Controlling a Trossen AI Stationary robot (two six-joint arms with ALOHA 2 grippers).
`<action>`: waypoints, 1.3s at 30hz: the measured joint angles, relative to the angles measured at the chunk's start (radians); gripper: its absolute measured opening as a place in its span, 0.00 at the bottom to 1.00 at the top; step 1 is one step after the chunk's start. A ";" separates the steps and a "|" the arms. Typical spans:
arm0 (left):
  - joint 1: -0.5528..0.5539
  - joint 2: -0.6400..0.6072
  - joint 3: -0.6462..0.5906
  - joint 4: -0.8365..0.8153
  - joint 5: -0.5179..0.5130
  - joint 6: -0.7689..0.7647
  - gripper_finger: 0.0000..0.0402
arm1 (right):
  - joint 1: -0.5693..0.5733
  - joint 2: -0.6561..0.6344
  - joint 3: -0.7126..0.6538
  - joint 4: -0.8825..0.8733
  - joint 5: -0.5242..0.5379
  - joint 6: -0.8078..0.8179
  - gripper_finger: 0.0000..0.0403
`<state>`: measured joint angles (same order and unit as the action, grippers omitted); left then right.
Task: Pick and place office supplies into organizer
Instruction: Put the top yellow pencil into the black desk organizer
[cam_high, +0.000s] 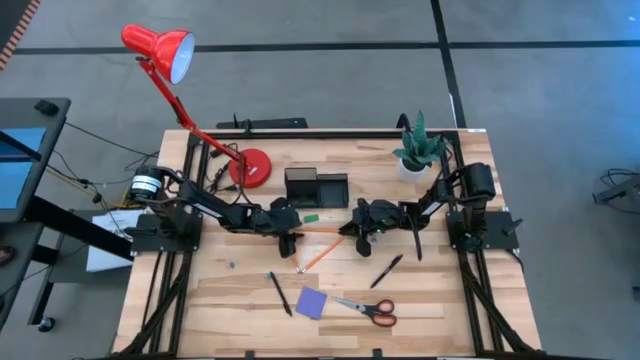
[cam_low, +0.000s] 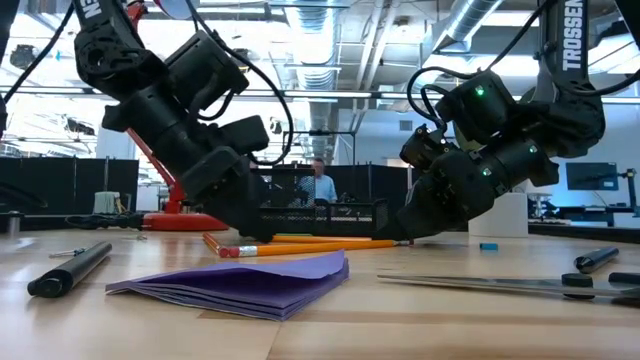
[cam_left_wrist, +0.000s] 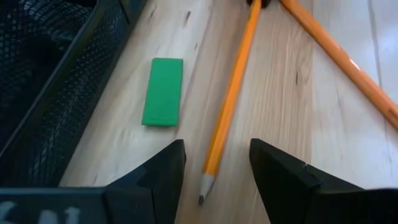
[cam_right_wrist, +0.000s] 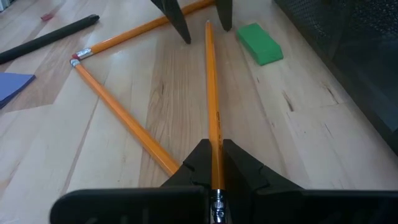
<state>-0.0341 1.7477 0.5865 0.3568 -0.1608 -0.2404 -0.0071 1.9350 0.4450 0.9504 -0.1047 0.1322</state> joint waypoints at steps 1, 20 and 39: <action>0.000 0.000 0.001 -0.012 0.001 -0.012 0.44 | 0.000 0.000 0.000 0.000 0.000 0.000 0.03; 0.008 0.000 0.000 -0.050 0.050 -0.063 0.06 | 0.000 -0.001 0.000 0.007 0.001 0.001 0.04; -0.006 0.004 -0.001 0.054 0.081 -0.007 0.00 | 0.002 -0.004 -0.008 0.079 -0.009 -0.002 0.05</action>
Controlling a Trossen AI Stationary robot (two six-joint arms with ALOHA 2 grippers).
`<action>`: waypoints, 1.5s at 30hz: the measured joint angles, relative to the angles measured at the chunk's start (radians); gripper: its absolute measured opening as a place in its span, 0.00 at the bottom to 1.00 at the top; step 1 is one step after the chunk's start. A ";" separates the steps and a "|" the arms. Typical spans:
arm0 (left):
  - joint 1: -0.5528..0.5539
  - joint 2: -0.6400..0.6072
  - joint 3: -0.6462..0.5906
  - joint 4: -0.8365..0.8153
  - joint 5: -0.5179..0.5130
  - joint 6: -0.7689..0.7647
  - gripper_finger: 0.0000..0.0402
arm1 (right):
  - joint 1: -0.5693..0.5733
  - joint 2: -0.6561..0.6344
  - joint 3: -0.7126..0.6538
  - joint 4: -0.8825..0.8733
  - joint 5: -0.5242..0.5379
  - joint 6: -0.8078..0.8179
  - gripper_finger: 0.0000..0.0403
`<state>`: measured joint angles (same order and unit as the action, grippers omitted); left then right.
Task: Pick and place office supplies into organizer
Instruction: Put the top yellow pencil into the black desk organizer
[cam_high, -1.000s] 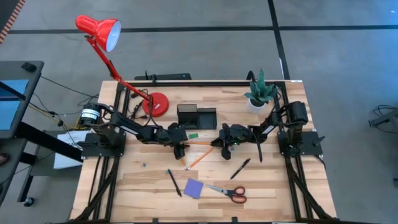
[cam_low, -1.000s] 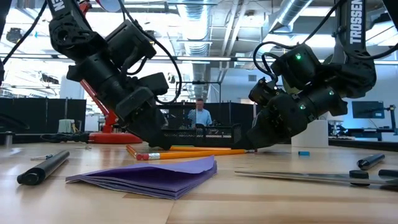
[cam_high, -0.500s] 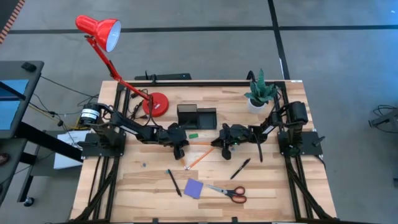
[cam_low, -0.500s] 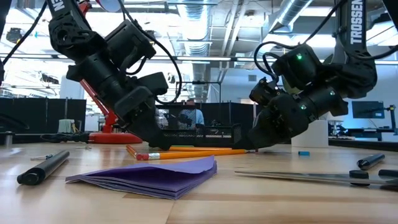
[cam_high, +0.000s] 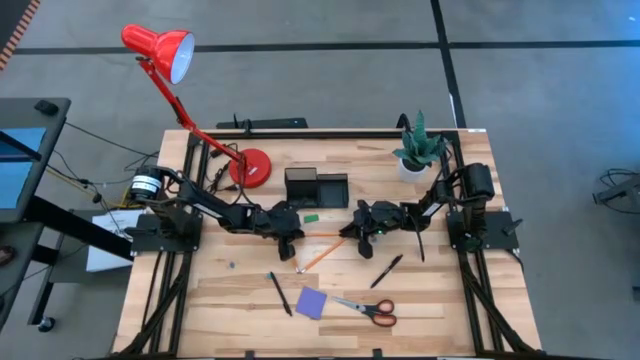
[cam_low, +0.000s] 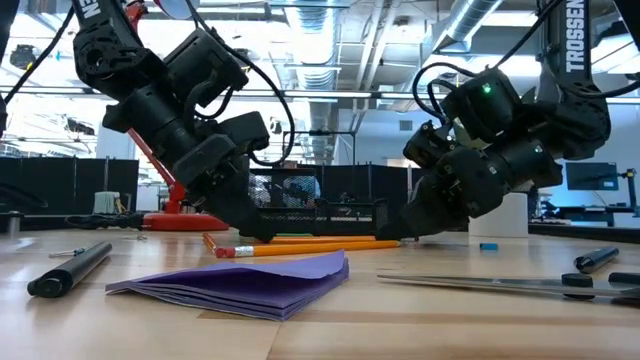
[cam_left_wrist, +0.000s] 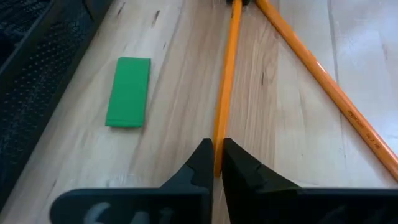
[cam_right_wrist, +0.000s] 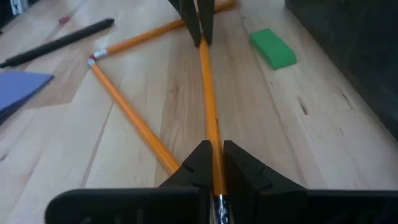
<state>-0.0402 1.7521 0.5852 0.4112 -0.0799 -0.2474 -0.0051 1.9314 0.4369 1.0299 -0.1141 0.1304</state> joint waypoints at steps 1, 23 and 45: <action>0.000 0.000 0.000 0.004 0.000 0.003 0.00 | 0.000 0.000 0.001 0.012 0.001 0.000 0.05; 0.001 0.003 0.022 0.038 -0.004 0.010 0.00 | 0.019 -0.006 0.029 -0.003 0.037 -0.065 0.19; 0.000 -0.005 0.068 -0.198 -0.025 -0.042 0.28 | -0.032 -0.004 0.029 -0.094 0.109 -0.182 0.43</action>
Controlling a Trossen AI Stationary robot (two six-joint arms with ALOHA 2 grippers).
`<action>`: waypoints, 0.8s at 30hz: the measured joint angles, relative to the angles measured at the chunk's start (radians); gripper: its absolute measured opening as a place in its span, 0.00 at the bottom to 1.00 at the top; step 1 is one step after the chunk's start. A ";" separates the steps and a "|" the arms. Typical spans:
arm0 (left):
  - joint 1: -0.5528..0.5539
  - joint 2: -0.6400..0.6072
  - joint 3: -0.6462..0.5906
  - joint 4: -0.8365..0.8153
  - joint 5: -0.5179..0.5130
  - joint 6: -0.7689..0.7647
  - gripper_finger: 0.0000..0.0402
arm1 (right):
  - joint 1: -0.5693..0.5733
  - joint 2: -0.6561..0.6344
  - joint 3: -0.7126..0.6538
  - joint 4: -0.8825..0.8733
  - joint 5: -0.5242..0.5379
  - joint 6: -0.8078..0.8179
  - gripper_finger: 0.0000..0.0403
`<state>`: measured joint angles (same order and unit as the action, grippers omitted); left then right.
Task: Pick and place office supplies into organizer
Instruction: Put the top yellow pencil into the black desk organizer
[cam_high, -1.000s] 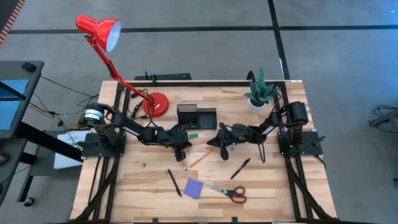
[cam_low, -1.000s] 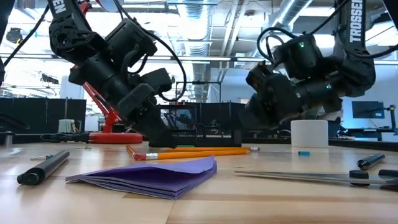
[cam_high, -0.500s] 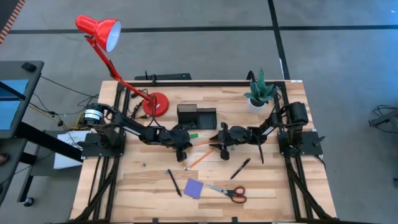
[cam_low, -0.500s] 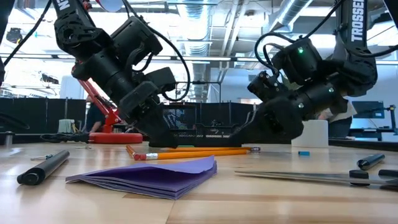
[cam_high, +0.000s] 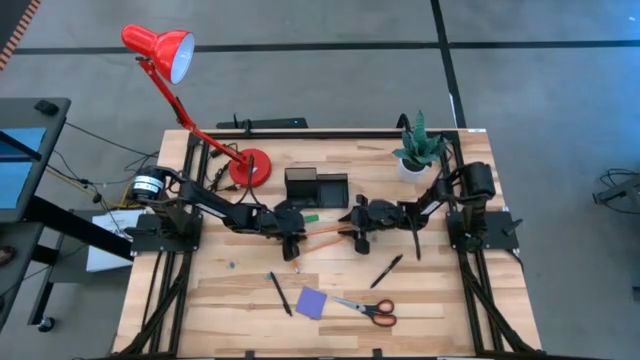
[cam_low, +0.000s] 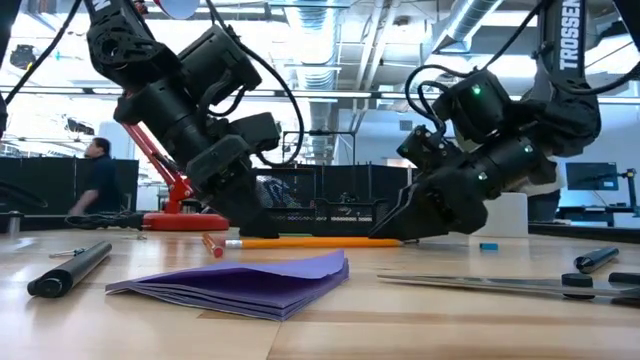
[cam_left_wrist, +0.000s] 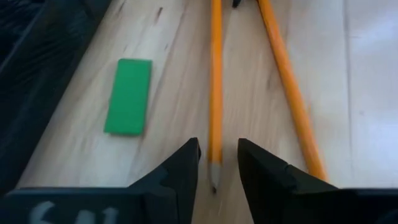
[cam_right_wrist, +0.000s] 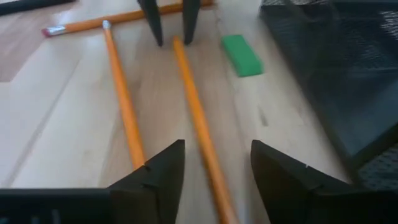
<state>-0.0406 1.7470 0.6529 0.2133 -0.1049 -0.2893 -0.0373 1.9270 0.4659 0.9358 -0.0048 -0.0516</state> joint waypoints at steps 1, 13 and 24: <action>0.000 0.000 0.000 -0.007 -0.002 -0.005 0.27 | -0.005 0.000 0.006 -0.014 0.000 0.000 0.42; 0.001 0.003 -0.003 -0.007 -0.017 -0.009 0.19 | -0.014 -0.005 0.091 -0.205 -0.085 -0.010 0.31; 0.002 0.005 -0.009 0.043 -0.015 -0.005 0.20 | -0.011 -0.004 0.221 -0.419 -0.103 -0.038 0.29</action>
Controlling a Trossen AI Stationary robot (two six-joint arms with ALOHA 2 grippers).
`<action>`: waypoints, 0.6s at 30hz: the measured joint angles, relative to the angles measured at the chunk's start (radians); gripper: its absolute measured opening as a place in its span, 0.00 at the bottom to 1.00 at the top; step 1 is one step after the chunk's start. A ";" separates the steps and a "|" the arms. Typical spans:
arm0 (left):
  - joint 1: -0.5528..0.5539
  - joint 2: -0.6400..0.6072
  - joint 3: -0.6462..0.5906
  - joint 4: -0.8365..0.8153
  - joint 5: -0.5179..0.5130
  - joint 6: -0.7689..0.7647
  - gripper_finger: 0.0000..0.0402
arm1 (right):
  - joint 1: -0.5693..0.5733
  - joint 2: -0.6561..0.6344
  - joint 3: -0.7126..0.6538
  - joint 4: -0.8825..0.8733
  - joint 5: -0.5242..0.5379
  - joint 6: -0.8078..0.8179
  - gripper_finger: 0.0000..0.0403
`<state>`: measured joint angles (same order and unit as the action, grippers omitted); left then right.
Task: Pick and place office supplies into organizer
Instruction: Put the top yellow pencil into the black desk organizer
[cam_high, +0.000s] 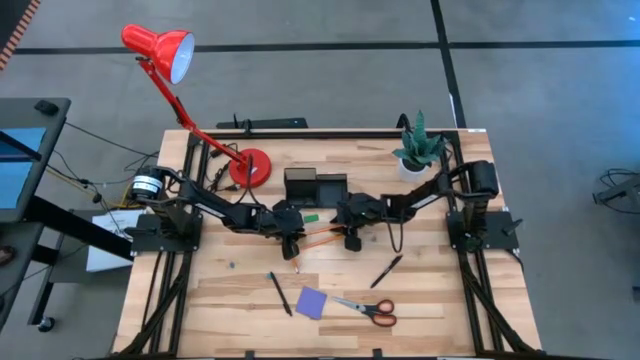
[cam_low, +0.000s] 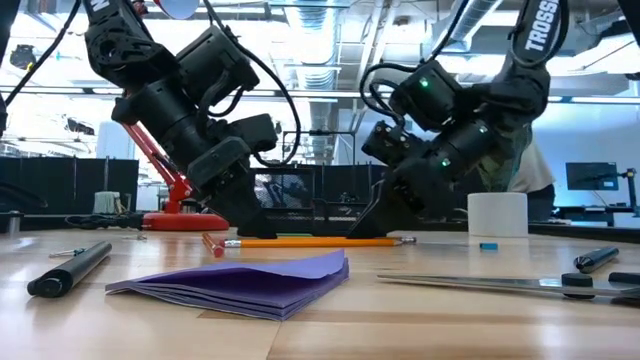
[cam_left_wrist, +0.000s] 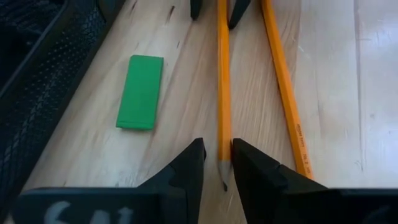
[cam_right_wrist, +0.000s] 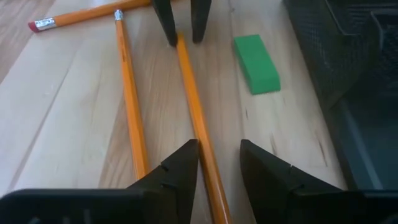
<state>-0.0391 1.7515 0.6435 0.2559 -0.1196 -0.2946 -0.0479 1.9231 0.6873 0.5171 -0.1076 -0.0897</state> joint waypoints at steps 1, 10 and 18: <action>0.000 -0.004 -0.001 0.017 0.000 0.009 0.20 | 0.000 0.000 0.008 -0.012 -0.001 0.000 0.29; 0.002 -0.180 -0.002 0.000 -0.025 0.103 0.21 | 0.008 0.081 0.078 -0.001 -0.033 0.007 0.29; 0.002 -0.379 0.001 -0.116 -0.209 0.154 0.21 | 0.022 0.134 0.152 0.006 -0.043 0.021 0.29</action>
<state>-0.0372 1.3728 0.6445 0.1396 -0.3288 -0.1403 -0.0255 2.0575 0.8397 0.5231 -0.1510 -0.0689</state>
